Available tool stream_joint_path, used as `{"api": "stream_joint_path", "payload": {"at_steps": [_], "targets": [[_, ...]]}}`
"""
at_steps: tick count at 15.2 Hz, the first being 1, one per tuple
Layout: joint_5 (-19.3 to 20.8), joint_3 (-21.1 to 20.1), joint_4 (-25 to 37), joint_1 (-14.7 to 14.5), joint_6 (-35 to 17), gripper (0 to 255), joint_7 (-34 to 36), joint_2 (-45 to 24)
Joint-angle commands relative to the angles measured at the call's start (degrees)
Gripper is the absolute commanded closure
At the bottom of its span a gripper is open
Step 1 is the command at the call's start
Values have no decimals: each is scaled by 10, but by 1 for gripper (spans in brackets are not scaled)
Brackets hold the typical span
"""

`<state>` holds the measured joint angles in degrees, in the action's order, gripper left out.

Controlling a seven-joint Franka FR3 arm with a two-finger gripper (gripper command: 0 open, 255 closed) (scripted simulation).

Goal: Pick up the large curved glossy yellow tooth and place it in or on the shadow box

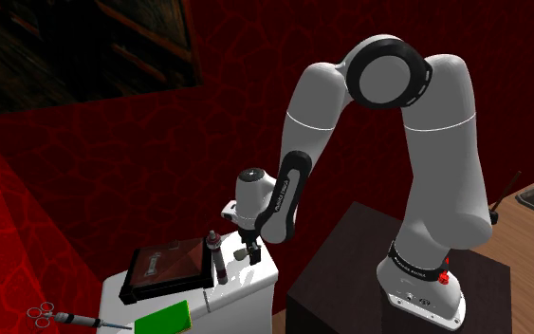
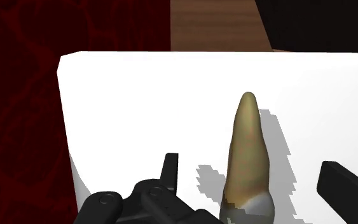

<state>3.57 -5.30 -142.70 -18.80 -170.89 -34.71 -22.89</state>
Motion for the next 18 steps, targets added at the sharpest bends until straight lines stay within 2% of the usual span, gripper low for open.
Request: {"api": "stream_joint_path", "payload": {"at_steps": [1,4,5,14,18], "targets": [[0,0,1,0,0,0,0,-1],[0,0,1,0,0,0,0,-1],[0,0,1,0,0,255,0,-1],[0,0,1,0,0,255,0,-1],[-6,-10,-8,8,27,255,-4,35]]}}
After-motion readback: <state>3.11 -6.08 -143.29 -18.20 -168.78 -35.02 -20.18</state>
